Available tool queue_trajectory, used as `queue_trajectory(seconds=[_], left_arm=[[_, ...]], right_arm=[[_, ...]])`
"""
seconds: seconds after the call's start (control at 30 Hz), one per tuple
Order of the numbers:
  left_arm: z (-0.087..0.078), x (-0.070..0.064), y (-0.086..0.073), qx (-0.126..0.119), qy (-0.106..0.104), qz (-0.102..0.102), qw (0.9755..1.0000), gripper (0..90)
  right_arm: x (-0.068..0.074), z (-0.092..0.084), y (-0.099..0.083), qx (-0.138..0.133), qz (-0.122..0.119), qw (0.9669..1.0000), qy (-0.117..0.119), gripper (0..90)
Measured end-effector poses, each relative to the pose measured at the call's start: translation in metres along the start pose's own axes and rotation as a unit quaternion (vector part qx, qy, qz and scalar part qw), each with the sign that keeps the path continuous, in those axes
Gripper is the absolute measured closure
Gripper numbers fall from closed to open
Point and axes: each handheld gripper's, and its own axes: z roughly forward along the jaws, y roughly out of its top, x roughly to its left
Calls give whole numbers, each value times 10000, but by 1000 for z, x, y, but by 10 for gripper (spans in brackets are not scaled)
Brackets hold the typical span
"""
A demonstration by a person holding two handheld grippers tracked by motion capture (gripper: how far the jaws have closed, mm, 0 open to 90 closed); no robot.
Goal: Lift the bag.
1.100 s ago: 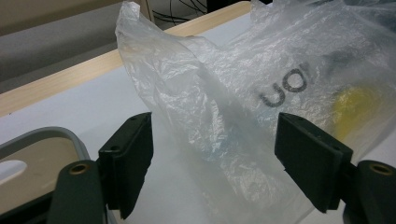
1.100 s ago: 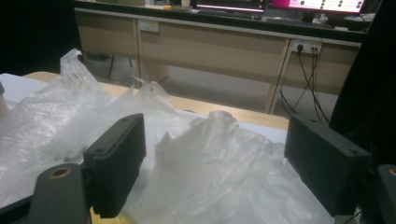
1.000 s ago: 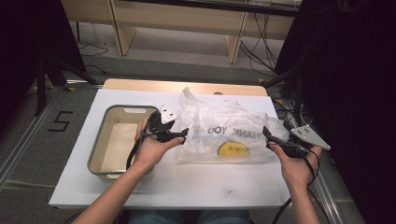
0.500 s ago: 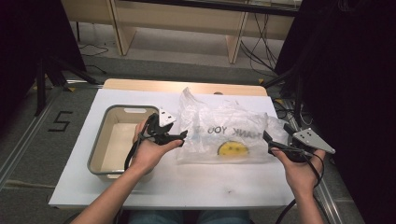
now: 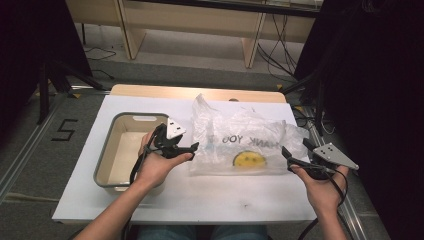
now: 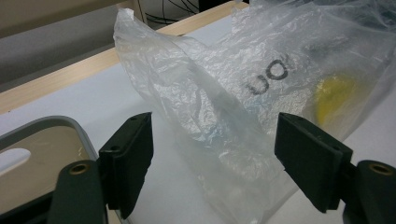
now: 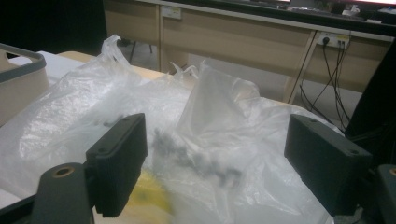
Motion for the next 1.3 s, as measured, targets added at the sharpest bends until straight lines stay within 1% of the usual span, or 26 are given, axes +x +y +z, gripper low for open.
queue_trajectory(seconds=[0.33, 0.43, 0.63, 0.7, 0.8, 0.87, 1.0, 1.03, 1.3], left_arm=[[-9, 0, -3, -45, -86, -28, 9999, 280], [-12, 1, -4, -33, -145, -27, 9999, 279], [-18, 5, -7, -21, -131, -33, 9999, 279], [-20, 6, -9, -31, -139, -85, 9999, 279], [-22, 7, -10, -2, -140, -64, 9999, 279], [-23, 8, -11, -1, -145, -100, 9998, 279], [-27, 10, -13, 44, -143, -86, 9999, 278], [-28, 10, -14, 62, -136, -51, 9999, 275], [-36, 15, -19, 45, -254, -27, 9997, 271]], right_arm=[[4, -2, -4, 46, -37, 9999, 89, 233], [5, -3, -5, 64, -51, 9999, 119, 239], [4, -6, -9, 130, -29, 9998, 155, 246], [4, -7, -10, 147, -29, 9998, 158, 248], [3, -8, -12, 161, -36, 9997, 162, 250], [3, -9, -13, 178, -36, 9997, 180, 251], [4, -10, -14, 200, -31, 9996, 216, 251], [4, -11, -14, 207, -36, 9995, 229, 251], [4, -13, -17, 274, -58, 9991, 331, 263]])
